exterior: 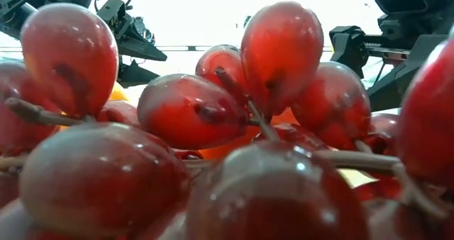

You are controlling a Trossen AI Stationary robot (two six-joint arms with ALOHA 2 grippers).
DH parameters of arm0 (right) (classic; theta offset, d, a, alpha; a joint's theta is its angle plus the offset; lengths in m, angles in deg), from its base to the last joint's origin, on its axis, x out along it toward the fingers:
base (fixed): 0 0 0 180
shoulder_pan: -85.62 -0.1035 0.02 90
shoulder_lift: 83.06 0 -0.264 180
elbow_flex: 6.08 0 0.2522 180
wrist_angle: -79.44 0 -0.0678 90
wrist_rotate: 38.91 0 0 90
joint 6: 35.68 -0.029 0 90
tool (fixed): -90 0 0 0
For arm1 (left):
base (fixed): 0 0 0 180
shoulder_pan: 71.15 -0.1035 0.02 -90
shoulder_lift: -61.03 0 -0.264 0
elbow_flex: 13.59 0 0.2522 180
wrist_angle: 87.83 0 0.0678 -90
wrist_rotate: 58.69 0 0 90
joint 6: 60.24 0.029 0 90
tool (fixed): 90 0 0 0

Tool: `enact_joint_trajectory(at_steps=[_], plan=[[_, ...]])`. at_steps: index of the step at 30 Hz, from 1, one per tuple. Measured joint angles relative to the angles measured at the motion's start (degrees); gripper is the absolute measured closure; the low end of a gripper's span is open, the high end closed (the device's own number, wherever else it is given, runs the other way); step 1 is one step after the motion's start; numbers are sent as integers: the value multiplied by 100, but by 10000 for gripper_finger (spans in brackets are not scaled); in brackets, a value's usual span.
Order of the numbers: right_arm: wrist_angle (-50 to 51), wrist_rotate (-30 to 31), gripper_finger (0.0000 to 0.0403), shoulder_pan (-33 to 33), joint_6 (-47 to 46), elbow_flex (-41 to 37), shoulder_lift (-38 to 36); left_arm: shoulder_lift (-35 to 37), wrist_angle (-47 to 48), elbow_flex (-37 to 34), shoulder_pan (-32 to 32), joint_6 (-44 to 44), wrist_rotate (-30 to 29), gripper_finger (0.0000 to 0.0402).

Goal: Pick & Place Food Item
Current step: Put the green tuna can into the yellow bin

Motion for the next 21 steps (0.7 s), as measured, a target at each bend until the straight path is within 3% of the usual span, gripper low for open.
enact_joint_trajectory(at_steps=[12, 21], plan=[[-194, -66, 94, 616, 733, 0, 0, 0, 0, 0, 0, -24, 2, 101], [-185, -1875, 94, 1264, 759, 0, 0, 0, 0, 2, 0, -4, 2, 100]])
